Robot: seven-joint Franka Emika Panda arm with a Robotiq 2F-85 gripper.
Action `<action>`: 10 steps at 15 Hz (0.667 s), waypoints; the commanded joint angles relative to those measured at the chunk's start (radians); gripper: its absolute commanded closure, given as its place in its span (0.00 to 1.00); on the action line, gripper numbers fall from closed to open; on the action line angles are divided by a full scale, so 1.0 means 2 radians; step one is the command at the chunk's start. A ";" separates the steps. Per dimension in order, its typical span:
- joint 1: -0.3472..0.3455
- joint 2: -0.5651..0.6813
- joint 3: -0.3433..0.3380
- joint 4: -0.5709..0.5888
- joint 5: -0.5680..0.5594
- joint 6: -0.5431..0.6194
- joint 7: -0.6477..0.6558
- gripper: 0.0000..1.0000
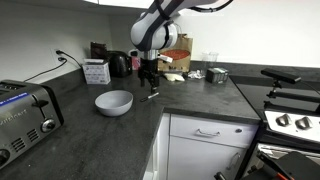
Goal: Put the marker in the bowl
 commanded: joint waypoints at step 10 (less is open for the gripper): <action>-0.008 0.133 0.022 0.150 -0.009 -0.048 -0.026 0.24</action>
